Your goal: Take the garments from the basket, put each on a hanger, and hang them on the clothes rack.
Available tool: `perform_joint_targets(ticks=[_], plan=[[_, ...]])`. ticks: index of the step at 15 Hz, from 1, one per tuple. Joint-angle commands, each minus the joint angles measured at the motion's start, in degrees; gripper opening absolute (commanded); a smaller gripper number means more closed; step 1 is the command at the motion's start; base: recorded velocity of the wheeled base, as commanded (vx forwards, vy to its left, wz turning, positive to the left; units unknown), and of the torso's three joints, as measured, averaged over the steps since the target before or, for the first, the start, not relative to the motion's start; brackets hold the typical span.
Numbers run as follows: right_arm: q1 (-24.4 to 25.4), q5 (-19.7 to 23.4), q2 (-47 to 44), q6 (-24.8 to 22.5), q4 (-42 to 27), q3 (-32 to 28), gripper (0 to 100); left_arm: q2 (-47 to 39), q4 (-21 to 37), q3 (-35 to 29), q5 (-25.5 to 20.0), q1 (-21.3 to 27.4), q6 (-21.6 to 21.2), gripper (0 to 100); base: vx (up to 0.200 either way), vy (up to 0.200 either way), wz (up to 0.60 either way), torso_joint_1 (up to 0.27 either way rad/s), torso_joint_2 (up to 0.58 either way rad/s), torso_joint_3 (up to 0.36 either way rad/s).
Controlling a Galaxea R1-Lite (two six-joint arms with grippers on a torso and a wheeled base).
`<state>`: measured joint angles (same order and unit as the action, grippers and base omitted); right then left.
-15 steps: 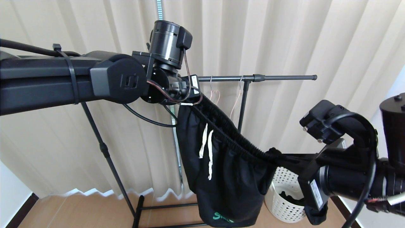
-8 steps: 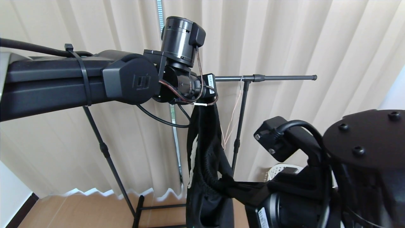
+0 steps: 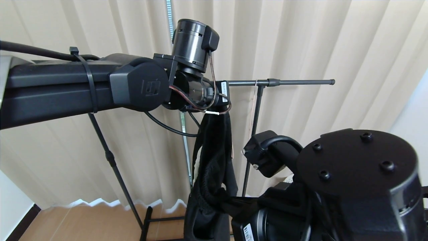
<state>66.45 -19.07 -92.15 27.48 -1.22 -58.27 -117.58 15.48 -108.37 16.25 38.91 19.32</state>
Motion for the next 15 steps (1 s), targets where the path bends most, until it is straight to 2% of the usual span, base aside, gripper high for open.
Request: perform_joint_targets(ticks=[1,6,8,10,12,13,15], plan=[[-1.41,-0.09,2.59,-2.60,-2.82,0.26,0,1.39,0.16,1.59,0.10,-0.33,-0.69,0,0.000,0.000,0.00,0.000,0.00,0.000],[-10.38,-0.18,6.02,-9.11,-8.01,1.32,0,5.52,0.16,7.12,0.19,-2.26,-2.53,0,0.000,0.000,0.00,0.000,0.00,0.000],[-17.41,-0.01,6.28,-14.56,-7.75,2.46,0,9.12,0.16,12.40,0.19,-3.23,-4.38,0,0.000,0.000,0.00,0.000,0.00,0.000],[-21.71,0.35,6.10,-16.05,-7.66,2.55,0,12.20,0.07,17.67,0.10,-3.49,-5.44,0,0.000,0.000,0.00,0.000,0.00,0.000],[-26.11,0.52,5.14,-17.63,-7.31,2.11,0,15.01,0.07,22.15,0.10,-4.02,-6.67,0,0.000,0.000,0.00,0.000,0.00,0.000],[-29.27,0.61,3.03,-18.34,-4.23,2.20,0,16.86,-0.01,25.14,0.10,-4.11,-7.11,0,0.000,0.000,0.00,0.000,0.00,0.000],[-31.47,0.52,-0.14,-18.51,-1.15,1.85,0,19.14,-0.01,28.83,0.10,-4.02,-7.11,0,0.000,0.000,0.00,0.000,0.00,0.000]])
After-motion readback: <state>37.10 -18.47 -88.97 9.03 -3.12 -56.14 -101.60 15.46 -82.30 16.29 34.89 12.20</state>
